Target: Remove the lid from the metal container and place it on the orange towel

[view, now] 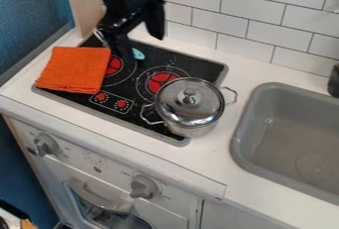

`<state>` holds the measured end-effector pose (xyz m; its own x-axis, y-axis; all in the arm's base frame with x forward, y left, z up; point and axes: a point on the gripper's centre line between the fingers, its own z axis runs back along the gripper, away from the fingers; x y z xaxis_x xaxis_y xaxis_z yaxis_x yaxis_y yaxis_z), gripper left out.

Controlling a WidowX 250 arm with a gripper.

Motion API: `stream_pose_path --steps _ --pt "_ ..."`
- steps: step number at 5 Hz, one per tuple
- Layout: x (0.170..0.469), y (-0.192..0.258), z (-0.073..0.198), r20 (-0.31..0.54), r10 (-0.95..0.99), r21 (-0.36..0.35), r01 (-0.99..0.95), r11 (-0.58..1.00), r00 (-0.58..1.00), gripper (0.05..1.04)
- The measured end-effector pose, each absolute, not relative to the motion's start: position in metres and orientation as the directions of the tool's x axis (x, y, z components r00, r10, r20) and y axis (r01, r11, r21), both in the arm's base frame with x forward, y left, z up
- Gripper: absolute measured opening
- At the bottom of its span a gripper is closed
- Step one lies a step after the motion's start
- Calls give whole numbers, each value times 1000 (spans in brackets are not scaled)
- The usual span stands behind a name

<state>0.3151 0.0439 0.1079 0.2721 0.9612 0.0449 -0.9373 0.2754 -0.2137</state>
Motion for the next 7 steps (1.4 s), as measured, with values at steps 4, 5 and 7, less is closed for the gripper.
stream_pose_path --steps 4,5,7 --pt "320 1 69 78 907 -136 -897 421 414 1000" --pt "322 -7 53 73 895 -108 -888 446 441 1000" --pt "328 -14 40 71 888 -99 -882 460 455 657"
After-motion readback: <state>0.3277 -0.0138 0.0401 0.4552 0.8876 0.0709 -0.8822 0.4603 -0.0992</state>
